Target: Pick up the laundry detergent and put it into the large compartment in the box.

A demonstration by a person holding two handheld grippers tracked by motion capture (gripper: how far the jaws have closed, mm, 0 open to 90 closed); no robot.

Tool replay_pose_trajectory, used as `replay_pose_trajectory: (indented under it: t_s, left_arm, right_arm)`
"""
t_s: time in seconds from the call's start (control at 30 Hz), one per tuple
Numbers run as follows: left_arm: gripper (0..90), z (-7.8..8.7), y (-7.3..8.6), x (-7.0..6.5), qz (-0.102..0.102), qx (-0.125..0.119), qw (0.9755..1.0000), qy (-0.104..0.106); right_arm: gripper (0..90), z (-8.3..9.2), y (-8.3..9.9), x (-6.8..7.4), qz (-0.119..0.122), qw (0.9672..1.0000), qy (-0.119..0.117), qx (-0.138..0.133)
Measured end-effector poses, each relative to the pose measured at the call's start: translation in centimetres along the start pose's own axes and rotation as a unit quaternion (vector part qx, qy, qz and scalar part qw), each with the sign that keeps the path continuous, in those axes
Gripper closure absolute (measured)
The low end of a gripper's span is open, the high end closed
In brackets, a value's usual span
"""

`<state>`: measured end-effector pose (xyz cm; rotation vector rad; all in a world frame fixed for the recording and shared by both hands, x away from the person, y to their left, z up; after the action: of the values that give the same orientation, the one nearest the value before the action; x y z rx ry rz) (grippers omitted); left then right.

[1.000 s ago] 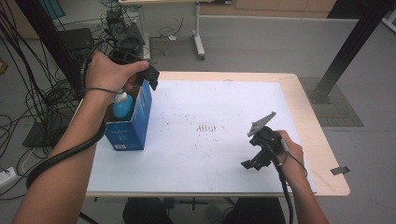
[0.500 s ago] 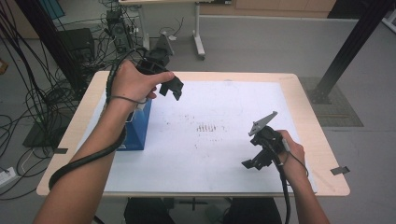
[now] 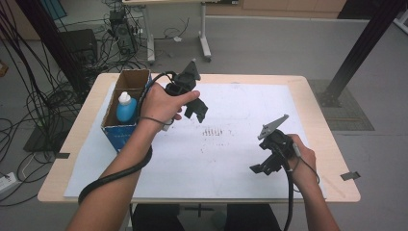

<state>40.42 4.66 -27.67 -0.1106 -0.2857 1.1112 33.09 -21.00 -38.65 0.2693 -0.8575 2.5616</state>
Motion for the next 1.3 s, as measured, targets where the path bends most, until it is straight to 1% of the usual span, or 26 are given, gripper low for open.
replay_pose_trajectory:
  t_s: [0.07, 0.13, 0.17, 0.27, 0.3, 0.33, 0.37, 0.4, 0.43, 0.47, 0.5, 0.57, 0.63, 0.73, 0.93, 0.97, 1.0, 1.03, 1.07, 1.1, 1.13, 1.17, 1.3]
  left_arm:
    - [12.5, -0.8, 0.1, -0.4, -0.004, 0.006, 1.0000, -0.001]
    - [12.5, -1.0, 0.2, -0.6, -0.004, 0.007, 1.0000, -0.002]
    - [12.5, -1.5, 0.2, -0.8, -0.006, 0.007, 1.0000, 0.000]
    - [12.5, -1.8, 0.3, -1.1, -0.008, 0.007, 0.9999, 0.000]
    - [12.4, -2.3, 0.4, -1.4, -0.009, 0.008, 0.9999, -0.001]
    - [12.5, -2.3, 0.4, -1.4, -0.009, 0.008, 0.9999, -0.001]
    - [12.5, -2.8, 0.6, -1.6, -0.009, 0.009, 0.9999, -0.002]
    - [12.4, -2.8, 0.6, -1.6, -0.009, 0.009, 0.9999, -0.002]
    - [12.5, -3.3, 0.8, -1.7, -0.011, 0.010, 0.9999, -0.004]
    - [12.5, -3.7, 0.9, -1.9, -0.008, 0.013, 0.9999, -0.006]
    - [12.5, -3.7, 0.9, -1.9, -0.008, 0.013, 0.9999, -0.006]
    - [12.4, -4.4, 1.2, -2.1, -0.009, 0.017, 0.9998, -0.004]
    - [12.4, -4.9, 1.4, -2.3, -0.006, 0.017, 0.9998, -0.003]
    - [12.4, -5.9, 1.8, -2.6, -0.012, 0.022, 0.9997, -0.001]
    - [12.4, -7.1, 2.2, -3.0, -0.009, 0.022, 0.9997, 0.001]
    - [12.4, -7.7, 2.3, -3.1, -0.009, 0.023, 0.9997, 0.001]
    - [12.4, -7.7, 2.3, -3.1, -0.009, 0.023, 0.9997, 0.001]
    - [12.4, -8.2, 2.4, -3.3, -0.010, 0.026, 0.9996, 0.000]
    - [12.3, -8.2, 2.4, -3.3, -0.010, 0.026, 0.9996, 0.000]
    - [12.3, -8.7, 2.5, -3.5, -0.009, 0.028, 0.9996, -0.002]
    - [12.3, -8.7, 2.5, -3.5, -0.009, 0.028, 0.9996, -0.002]
    - [12.3, -9.1, 2.6, -3.7, -0.005, 0.030, 0.9995, -0.001]
    - [12.1, -9.5, 2.7, -3.8, -0.004, 0.033, 0.9995, -0.002]
  right_arm:
    - [4.5, 0.1, -0.1, 0.1, 0.000, 1.0000, 0.002, -0.001]
    - [4.5, 0.2, -0.1, 0.2, -0.001, 1.0000, 0.003, -0.001]
    - [4.5, 0.3, -0.2, 0.3, 0.001, 1.0000, 0.004, -0.003]
    - [4.5, 0.4, -0.2, 0.4, 0.003, 1.0000, 0.006, -0.003]
    - [4.5, 0.5, -0.3, 0.5, 0.003, 1.0000, 0.007, -0.003]
    - [4.5, 0.5, -0.3, 0.5, 0.003, 1.0000, 0.007, -0.003]
    - [4.4, 0.5, -0.3, 0.5, 0.001, 1.0000, 0.008, -0.003]
    - [4.4, 0.5, -0.3, 0.5, 0.001, 1.0000, 0.008, -0.003]
    - [4.5, 0.5, -0.4, 0.6, 0.004, 1.0000, 0.007, -0.002]
    - [4.5, 0.5, -0.4, 0.6, 0.004, 1.0000, 0.007, -0.002]
    - [4.5, 0.5, -0.4, 0.6, 0.004, 1.0000, 0.007, -0.002]
    - [4.5, 0.4, -0.5, 0.6, 0.006, 1.0000, 0.006, -0.002]
    - [4.5, 0.2, -0.6, 0.7, 0.008, 1.0000, 0.005, -0.001]
    - [4.5, 0.1, -0.7, 0.7, 0.007, 1.0000, 0.002, 0.000]
    - [4.5, -0.1, -0.7, 0.6, 0.007, 1.0000, 0.001, 0.001]
    - [4.4, -0.1, -0.6, 0.6, 0.005, 1.0000, 0.001, 0.001]
    - [4.5, -0.1, -0.6, 0.6, 0.005, 1.0000, 0.000, 0.001]
    - [4.5, -0.1, -0.6, 0.6, 0.005, 1.0000, 0.001, 0.002]
    - [4.5, -0.1, -0.6, 0.6, 0.005, 1.0000, 0.001, 0.002]
    - [4.5, -0.2, -0.6, 0.6, 0.005, 1.0000, 0.001, 0.002]
    - [4.5, -0.2, -0.6, 0.6, 0.005, 1.0000, 0.001, 0.002]
    - [4.5, -0.2, -0.6, 0.6, 0.004, 1.0000, 0.000, 0.004]
    - [4.5, -0.2, -0.6, 0.5, 0.005, 1.0000, 0.002, 0.005]
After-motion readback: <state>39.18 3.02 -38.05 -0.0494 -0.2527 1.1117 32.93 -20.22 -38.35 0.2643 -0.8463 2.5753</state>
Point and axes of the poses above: each handheld gripper's, and its own axes: z roughly backward along the jaws, y roughly out of its underside, x roughly to its left, the point moved 3 cm from there along -z, roughly forward along the jaws, and after that the axes turned 15 degrees about -y, right-handed, at the moved point
